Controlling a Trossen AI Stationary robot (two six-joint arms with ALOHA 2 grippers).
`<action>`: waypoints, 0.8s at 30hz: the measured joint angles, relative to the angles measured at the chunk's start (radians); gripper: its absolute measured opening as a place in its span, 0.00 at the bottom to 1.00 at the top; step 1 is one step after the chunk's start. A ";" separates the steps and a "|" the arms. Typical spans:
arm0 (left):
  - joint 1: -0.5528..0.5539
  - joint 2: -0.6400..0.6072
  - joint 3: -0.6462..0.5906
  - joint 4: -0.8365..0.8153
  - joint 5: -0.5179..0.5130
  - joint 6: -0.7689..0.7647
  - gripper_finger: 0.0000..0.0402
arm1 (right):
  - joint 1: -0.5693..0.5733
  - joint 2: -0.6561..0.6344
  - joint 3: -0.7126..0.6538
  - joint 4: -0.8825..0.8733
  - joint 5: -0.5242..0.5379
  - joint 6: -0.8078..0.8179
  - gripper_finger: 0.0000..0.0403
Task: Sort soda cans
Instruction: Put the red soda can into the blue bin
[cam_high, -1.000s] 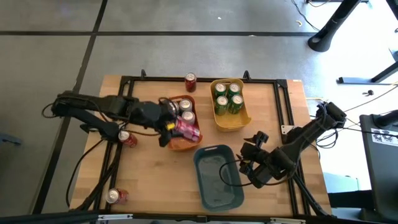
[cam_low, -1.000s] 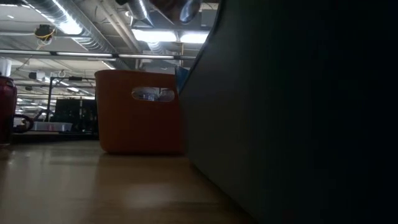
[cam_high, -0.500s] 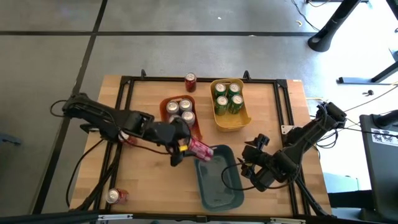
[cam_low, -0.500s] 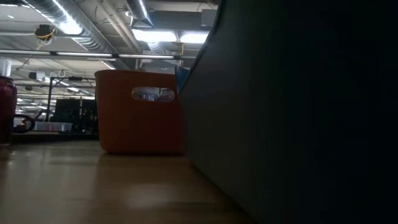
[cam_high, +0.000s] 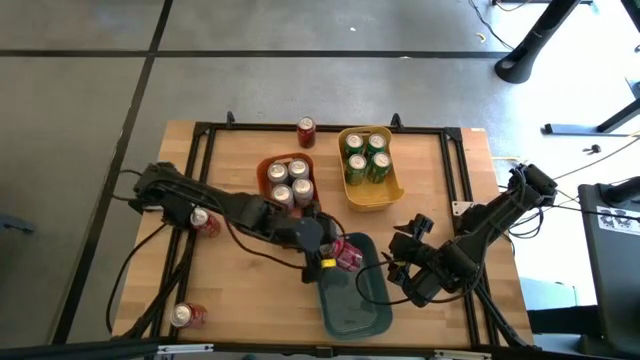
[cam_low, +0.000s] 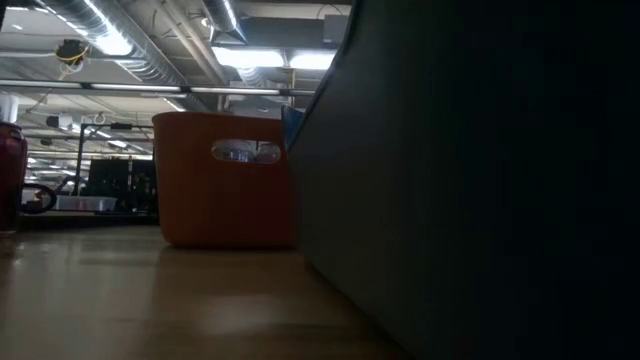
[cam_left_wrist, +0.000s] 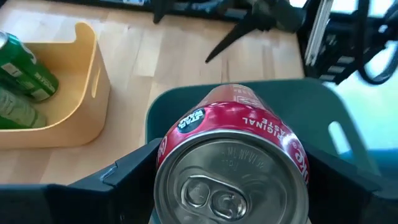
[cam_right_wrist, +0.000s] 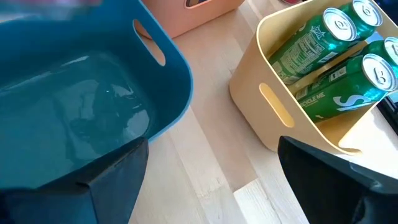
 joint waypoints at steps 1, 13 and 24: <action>0.001 0.017 0.008 -0.005 0.000 0.004 0.75 | 0.000 0.000 0.000 -0.003 0.000 -0.001 0.89; 0.029 0.205 0.009 0.010 -0.003 0.053 0.75 | 0.000 0.000 0.000 -0.146 -0.048 0.066 0.89; 0.063 0.314 0.009 0.039 -0.005 0.057 0.75 | 0.000 0.001 0.000 -0.151 -0.051 0.075 0.89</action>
